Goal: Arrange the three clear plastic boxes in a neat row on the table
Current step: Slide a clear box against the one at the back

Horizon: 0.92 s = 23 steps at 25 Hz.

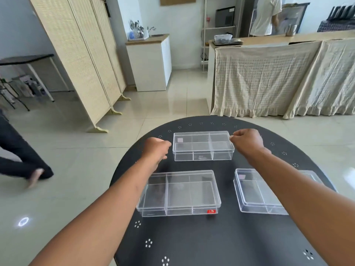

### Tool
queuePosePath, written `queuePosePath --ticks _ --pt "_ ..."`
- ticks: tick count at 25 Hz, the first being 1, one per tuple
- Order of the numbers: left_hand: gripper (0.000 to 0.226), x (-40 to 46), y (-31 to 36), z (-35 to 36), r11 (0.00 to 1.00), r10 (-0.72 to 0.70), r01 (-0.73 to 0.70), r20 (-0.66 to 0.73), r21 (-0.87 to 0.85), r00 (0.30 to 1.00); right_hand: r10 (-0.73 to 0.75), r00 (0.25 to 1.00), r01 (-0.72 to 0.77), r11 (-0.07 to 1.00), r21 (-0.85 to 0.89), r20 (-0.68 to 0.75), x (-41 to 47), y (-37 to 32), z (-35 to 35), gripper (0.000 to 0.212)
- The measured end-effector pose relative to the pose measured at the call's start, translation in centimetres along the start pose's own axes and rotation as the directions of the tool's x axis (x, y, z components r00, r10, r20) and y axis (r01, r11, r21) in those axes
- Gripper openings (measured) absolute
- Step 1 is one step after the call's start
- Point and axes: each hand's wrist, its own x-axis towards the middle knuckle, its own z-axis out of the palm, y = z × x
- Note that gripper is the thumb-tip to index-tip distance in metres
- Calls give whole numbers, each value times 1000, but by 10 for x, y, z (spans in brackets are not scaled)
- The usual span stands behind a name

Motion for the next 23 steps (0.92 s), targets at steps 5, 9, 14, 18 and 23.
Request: queuePosePath --ticks 5,9,14,18,23 --pt "10 27 -3 16 995 -98 102 144 -21 985 162 983 -173 974 143 87 36 17 24 29" --pt "2 46 -6 5 1000 -23 23 -2 -21 1000 150 987 -158 962 223 50 36 6 47 7" --pt "9 74 2 -32 994 21 -38 -154 -105 988 143 989 -149 937 315 43 42 -32 84 4" --pt "11 100 -1 -45 991 -14 -6 -150 -131 989 168 982 -187 922 340 84 58 -39 112 6" --pt "16 112 -17 -43 991 -45 25 -148 -129 988 195 978 -208 926 316 73 61 -36 125 8"
